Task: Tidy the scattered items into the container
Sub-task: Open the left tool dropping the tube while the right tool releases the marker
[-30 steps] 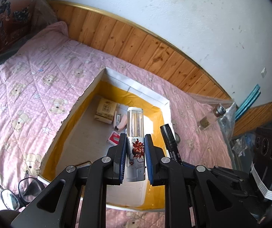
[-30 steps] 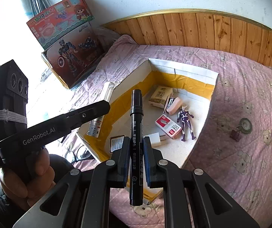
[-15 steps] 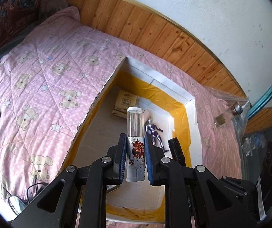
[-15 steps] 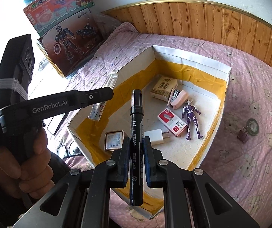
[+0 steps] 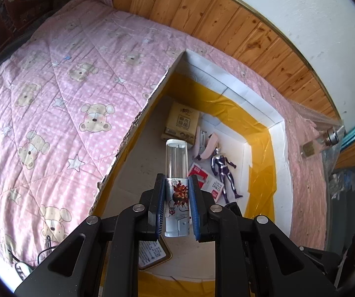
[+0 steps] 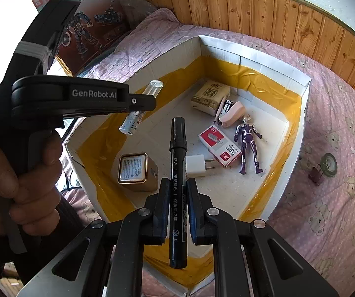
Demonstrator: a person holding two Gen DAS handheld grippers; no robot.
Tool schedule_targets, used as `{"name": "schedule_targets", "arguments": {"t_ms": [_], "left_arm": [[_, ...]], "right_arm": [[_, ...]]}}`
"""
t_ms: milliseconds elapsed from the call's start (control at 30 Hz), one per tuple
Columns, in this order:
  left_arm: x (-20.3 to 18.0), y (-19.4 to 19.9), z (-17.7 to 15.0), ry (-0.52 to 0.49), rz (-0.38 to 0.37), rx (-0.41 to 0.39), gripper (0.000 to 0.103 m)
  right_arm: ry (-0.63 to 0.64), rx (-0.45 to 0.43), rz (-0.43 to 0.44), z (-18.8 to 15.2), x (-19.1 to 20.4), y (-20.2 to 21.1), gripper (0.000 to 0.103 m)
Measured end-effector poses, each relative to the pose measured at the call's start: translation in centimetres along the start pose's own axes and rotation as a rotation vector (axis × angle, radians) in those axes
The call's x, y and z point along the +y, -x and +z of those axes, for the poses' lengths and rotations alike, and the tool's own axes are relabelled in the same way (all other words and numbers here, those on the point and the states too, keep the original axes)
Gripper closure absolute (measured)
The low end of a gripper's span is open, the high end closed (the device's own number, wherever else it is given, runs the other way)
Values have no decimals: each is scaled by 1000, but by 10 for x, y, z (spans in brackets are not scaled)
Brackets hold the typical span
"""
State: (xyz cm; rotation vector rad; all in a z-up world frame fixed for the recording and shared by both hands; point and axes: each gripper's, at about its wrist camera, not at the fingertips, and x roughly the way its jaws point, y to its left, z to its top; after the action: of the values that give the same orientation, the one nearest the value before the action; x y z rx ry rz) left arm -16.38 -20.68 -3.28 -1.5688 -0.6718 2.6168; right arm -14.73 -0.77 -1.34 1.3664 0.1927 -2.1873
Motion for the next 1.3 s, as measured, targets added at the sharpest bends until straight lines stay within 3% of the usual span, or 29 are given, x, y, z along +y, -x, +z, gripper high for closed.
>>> {"name": "schedule_targets", "arguments": {"t_ms": [200,300,1300], "left_arm": [[1,-11,8,7,53,5,82],[-1,-14,7,-6,49,5,79],[-33,16,-22,-80,71,1,74]], "right_arm": [[-6,23,-10,2,-1,-7,88],[-32,28,-13,3,-5,-9,83],[-85,0,37,-12,-4,20,81]]}}
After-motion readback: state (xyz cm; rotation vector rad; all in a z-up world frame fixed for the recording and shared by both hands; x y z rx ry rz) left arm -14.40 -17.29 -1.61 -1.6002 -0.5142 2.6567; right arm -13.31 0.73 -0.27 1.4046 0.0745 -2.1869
